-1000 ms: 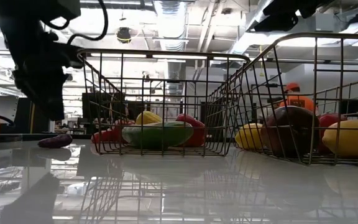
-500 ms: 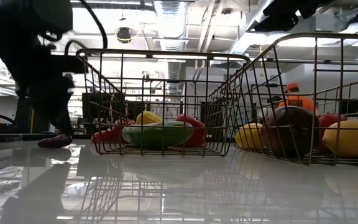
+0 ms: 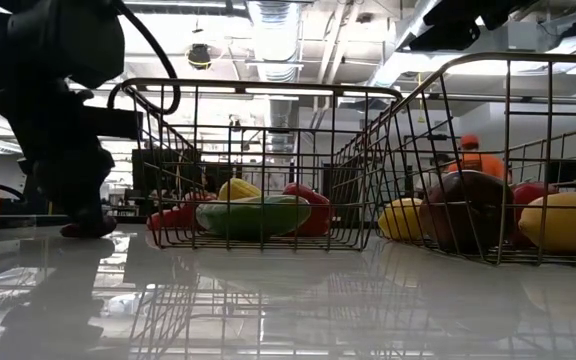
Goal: Sort produce into baskets
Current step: Put the eggplant into the left wire basket
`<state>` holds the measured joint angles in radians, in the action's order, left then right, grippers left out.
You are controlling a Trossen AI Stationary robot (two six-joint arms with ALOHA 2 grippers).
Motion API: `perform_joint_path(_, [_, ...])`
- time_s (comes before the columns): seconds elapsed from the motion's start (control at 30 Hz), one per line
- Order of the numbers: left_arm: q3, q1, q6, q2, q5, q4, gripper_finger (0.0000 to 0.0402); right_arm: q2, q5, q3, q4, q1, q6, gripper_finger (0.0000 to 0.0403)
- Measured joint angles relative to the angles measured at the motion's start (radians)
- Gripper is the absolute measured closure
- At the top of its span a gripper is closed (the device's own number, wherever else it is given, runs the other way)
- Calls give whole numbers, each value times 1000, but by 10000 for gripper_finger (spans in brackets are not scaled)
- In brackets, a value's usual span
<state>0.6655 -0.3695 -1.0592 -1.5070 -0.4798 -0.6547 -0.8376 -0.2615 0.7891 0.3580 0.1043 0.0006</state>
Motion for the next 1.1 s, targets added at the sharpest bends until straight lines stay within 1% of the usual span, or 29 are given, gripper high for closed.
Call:
perform_joint_path(0.23, [0, 0, 24, 0, 20, 7, 322, 0, 0, 0, 0, 0, 0, 14])
perform_joint_path(0.33, [0, 0, 33, 4, 20, 2, 344, 0, 0, 0, 0, 0, 0, 14])
perform_joint_path(0.43, [-1, 0, 53, 36, 31, -8, 350, 0, 1, 0, 0, 0, 0, 14])
perform_joint_path(0.57, [-1, 0, 45, 147, 0, -59, 349, 0, 1, 0, 0, 0, 0, 14])
perform_joint_path(0.63, [-1, 0, 24, 220, -38, -97, 348, 0, 1, 0, 0, 0, 0, 14])
perform_joint_path(0.77, [-1, 0, -16, 370, -163, -129, 348, 0, 1, 0, 0, 0, 0, 14])
perform_joint_path(0.83, [-1, 0, 16, 430, -227, -84, 348, 0, 1, 0, 0, 0, 0, 14])
perform_joint_path(0.93, [-1, 0, 124, 492, -287, 66, 348, 0, 1, 0, 0, 0, 0, 14])
perform_joint_path(1.03, [-1, 1, 237, 509, -309, 265, 348, 0, 1, 0, 0, 0, 0, 14])
perform_joint_path(1.1, [0, 4, 318, 501, -290, 388, 347, 0, 1, 0, -1, 0, 0, 14])
